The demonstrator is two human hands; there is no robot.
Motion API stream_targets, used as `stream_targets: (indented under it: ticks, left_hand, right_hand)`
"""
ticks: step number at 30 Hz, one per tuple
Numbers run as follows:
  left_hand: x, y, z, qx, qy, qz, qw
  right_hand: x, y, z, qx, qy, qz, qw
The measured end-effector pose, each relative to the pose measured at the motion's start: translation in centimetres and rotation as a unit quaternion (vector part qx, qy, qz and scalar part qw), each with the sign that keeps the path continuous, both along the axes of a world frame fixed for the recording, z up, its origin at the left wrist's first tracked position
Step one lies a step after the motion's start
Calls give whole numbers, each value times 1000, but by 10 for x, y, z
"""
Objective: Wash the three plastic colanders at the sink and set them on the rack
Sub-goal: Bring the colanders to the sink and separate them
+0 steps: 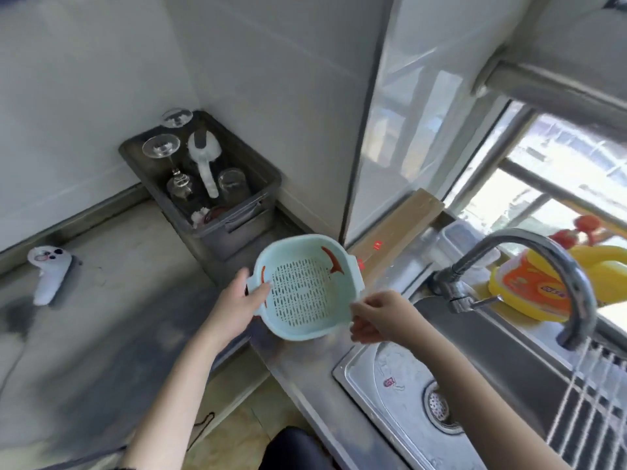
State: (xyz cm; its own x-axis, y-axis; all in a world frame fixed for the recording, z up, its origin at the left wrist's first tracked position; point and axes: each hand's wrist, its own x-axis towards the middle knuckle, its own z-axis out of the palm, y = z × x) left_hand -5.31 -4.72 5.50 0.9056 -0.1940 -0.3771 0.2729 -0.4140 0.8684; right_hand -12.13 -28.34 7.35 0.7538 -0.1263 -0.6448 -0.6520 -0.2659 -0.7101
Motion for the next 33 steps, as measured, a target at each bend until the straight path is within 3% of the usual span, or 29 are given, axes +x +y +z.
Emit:
stream_targets:
  ticks: [7,13,15,19,24,33]
  left_hand:
    - [-48,-84,-2,-38,-15,-152,988]
    - [-77,-140,-22,-42,48,-263,963]
    - [-83,-156,-28,-16,54,-311,949]
    - [-95,-192,-53,50,46,-363,929]
    - [-111,-224,-58,53,24,-395,917]
    - [-97,-217,-78,45,109,-396,911]
  right_hand:
    - [-111,-59,11,18,24,-175,984]
    - [-171,-87,-11,-107,-44,-351,929]
    - [-182,-89,-21,-157,-77,-348,921]
    - [-203,-97,-55,-370,-49,-289,882]
    - [-215,-109,-75,-360,-5,-327,874]
    - [-202,-113,-99,-307,27,-318,896]
